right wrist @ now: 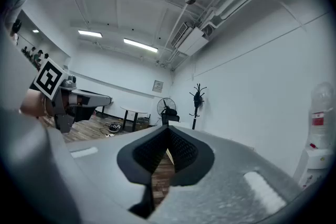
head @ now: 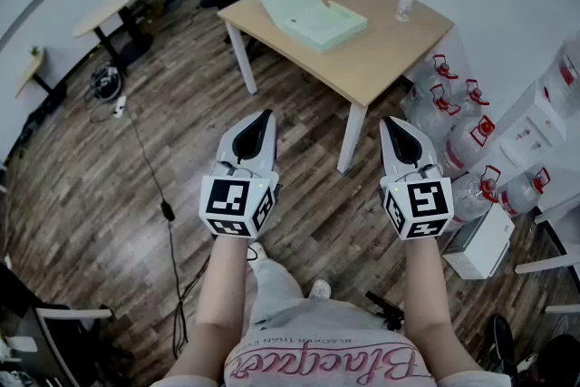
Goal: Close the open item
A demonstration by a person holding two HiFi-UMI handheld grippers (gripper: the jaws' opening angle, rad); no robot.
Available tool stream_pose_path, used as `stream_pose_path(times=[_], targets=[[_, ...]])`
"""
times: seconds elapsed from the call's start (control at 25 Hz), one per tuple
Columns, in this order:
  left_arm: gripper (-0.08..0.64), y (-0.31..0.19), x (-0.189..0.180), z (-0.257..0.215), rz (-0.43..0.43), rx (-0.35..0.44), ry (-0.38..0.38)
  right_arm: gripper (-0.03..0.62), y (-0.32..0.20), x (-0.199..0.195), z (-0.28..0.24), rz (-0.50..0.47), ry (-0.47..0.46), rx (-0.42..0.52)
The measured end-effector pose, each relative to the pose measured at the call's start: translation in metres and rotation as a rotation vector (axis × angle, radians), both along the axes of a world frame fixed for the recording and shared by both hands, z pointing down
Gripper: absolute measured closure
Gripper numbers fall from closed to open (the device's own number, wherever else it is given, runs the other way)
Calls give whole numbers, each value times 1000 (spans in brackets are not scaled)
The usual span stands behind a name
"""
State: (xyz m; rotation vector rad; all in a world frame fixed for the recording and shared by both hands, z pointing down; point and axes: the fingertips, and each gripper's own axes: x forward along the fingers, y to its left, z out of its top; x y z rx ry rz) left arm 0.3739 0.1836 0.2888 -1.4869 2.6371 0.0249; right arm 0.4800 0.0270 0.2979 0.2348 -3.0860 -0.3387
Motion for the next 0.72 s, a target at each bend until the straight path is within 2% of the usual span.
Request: stream_pose_path(times=[0.2, 0.32, 0.48, 0.72], targets=[[545, -9, -10, -4, -2, -22, -43, 591, -8, -5, -6, 18, -12, -4], [545, -16, -28, -7, 13, -27, -62, 591, -13, -17, -7, 43, -18, 0], [545, -27, -66, -10, 41, -34, -77, 591, -19, -52, -7, 64, -16, -12], [545, -38, -145, -19, 64, -18, -84, 591, -27, -117, -16, 111, -48, -28]])
